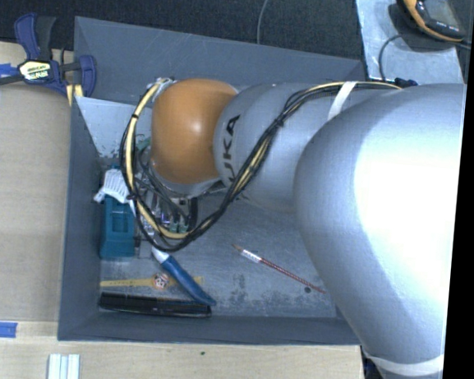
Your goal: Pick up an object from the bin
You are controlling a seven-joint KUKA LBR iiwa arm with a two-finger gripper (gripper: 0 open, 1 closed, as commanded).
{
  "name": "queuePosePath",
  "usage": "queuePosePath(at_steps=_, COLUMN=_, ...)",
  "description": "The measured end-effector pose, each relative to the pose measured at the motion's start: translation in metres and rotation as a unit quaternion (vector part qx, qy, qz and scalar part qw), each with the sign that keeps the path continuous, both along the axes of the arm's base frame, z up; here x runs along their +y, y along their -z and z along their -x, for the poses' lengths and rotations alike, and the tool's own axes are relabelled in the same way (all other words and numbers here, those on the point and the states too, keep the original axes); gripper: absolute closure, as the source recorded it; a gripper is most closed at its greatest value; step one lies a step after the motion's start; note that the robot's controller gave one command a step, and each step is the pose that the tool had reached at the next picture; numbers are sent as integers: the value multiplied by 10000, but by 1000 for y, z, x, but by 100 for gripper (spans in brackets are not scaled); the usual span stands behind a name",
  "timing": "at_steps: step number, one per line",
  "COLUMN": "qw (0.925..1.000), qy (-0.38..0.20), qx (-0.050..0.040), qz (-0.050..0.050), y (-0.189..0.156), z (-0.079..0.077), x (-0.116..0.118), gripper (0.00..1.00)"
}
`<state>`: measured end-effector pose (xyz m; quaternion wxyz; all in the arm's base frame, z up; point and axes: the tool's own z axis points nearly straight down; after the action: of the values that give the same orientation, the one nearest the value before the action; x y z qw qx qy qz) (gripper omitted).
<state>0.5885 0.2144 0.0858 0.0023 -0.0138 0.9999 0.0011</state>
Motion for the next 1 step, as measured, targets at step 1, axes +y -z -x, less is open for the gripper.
queuePosePath(at_steps=1, qw=9995, qy=330, qx=-9, qz=31, y=-10, z=7, x=3, gripper=0)
